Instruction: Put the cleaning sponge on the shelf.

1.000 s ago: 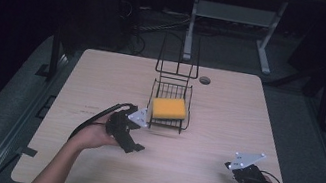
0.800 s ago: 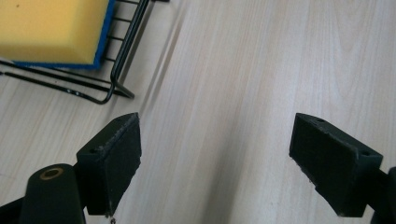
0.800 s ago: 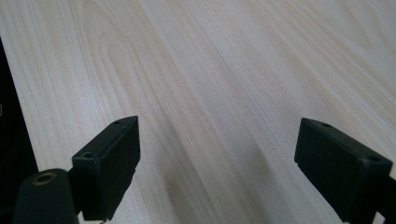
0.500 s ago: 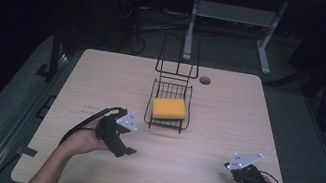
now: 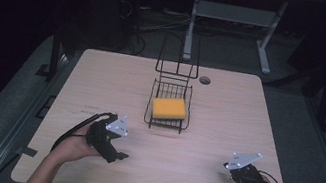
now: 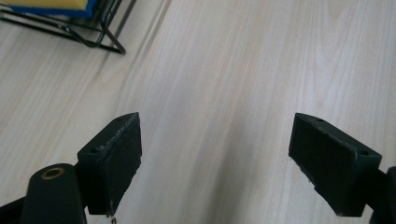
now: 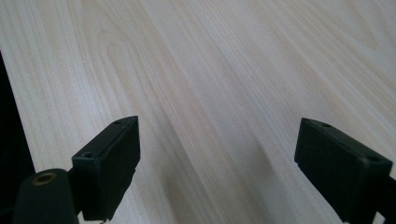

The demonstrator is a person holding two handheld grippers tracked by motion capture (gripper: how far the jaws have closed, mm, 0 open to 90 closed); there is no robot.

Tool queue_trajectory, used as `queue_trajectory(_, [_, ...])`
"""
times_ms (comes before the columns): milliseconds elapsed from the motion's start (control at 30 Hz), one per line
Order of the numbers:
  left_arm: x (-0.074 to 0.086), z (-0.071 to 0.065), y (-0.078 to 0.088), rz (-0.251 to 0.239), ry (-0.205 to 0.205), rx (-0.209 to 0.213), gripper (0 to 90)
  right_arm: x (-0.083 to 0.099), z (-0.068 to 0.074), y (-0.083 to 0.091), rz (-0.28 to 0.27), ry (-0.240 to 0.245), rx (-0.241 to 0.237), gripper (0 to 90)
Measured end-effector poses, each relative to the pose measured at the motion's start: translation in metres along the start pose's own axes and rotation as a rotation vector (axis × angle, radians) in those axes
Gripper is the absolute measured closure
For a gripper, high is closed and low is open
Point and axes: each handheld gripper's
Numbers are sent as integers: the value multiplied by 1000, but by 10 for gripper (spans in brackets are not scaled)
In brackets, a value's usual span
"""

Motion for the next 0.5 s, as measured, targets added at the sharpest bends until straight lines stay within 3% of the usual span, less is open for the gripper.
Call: queue_trajectory(500, [22,-3,4,-19,46,8,167,1,-1,-1,1,-6,-4,140])
Point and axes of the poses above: each handheld gripper's, and its own axes: y roughly backward along the jaws, x roughly out of its underside, z roughly to its left, and after that the axes turned 15 degrees about y, right-handed
